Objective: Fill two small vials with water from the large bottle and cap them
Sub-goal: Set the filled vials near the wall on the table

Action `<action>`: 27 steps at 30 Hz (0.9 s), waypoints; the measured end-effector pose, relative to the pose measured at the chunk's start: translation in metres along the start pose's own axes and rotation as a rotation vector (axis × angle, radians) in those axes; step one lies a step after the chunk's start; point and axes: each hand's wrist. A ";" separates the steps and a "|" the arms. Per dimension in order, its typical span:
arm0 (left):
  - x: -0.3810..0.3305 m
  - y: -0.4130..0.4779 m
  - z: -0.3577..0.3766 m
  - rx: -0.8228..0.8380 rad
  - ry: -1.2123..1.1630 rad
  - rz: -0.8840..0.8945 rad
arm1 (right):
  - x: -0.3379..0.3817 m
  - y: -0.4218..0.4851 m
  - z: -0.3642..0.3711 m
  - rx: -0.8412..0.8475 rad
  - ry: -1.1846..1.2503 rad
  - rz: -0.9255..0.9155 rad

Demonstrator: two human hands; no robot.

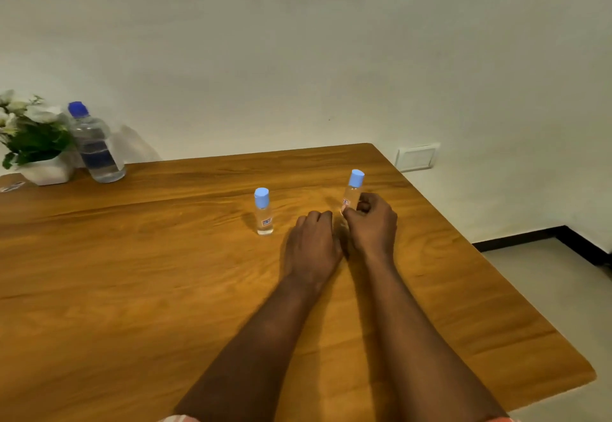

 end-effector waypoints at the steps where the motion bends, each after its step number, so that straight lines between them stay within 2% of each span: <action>1: -0.003 0.009 0.006 0.000 0.026 0.010 | -0.005 0.010 -0.001 -0.007 -0.005 0.005; 11: -0.032 0.142 0.071 -0.074 0.177 0.044 | -0.055 0.139 0.037 0.001 -0.057 -0.019; 18: -0.037 0.232 0.107 -0.165 0.172 0.085 | -0.083 0.228 0.070 0.025 -0.137 -0.063; 27: -0.040 0.274 0.127 -0.182 0.161 0.093 | -0.097 0.257 0.089 0.074 -0.214 -0.092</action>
Point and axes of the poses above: each hand's wrist, its own y-axis towards the middle knuckle, its own z-axis out of the palm, x = y × z, and after that the axes turned 11 degrees about -z, right-handed
